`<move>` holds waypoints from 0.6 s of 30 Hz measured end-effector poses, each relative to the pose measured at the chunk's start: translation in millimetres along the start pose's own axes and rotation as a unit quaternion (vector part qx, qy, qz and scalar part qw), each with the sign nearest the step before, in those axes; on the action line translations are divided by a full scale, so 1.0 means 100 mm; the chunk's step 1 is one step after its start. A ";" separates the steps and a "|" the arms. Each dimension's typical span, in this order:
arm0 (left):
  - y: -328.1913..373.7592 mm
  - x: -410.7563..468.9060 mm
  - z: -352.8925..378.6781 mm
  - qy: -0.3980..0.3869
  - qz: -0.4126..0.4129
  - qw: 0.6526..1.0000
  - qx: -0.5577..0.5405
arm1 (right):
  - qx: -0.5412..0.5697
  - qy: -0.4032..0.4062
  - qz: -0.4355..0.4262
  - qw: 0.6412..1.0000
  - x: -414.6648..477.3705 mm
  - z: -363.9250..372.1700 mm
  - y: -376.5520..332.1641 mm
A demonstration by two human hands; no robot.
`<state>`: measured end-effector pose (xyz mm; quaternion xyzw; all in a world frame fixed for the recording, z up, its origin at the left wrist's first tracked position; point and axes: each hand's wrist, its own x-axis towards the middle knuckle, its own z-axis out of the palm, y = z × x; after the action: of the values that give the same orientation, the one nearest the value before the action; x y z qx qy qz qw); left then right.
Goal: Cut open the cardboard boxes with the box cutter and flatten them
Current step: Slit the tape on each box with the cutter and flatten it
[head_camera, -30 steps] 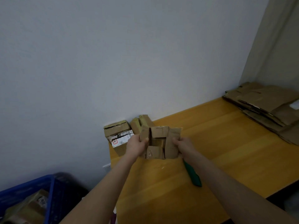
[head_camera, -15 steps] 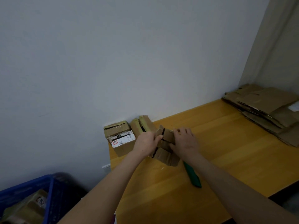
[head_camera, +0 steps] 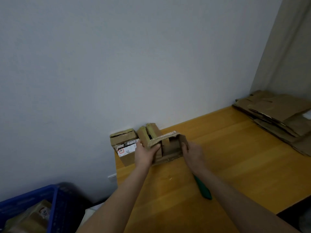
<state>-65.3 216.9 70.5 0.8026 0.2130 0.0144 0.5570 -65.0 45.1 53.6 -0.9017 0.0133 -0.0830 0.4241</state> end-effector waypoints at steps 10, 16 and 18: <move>-0.06 -0.01 -0.12 -0.084 0.017 0.996 0.026 | 0.183 -0.031 0.050 0.981 -0.05 -0.03 0.04; -0.05 0.00 -0.32 -0.222 -0.076 0.946 -0.223 | 0.390 -0.036 0.203 0.898 -0.10 -0.16 0.18; -0.03 0.01 -0.33 -0.253 -0.103 0.920 -0.282 | 0.417 -0.040 0.216 0.882 -0.09 -0.15 0.23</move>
<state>-74.2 247.9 80.0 0.5624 0.1332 -0.1871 0.7943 -75.2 19.7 44.4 -0.6194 0.1544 0.0492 0.7682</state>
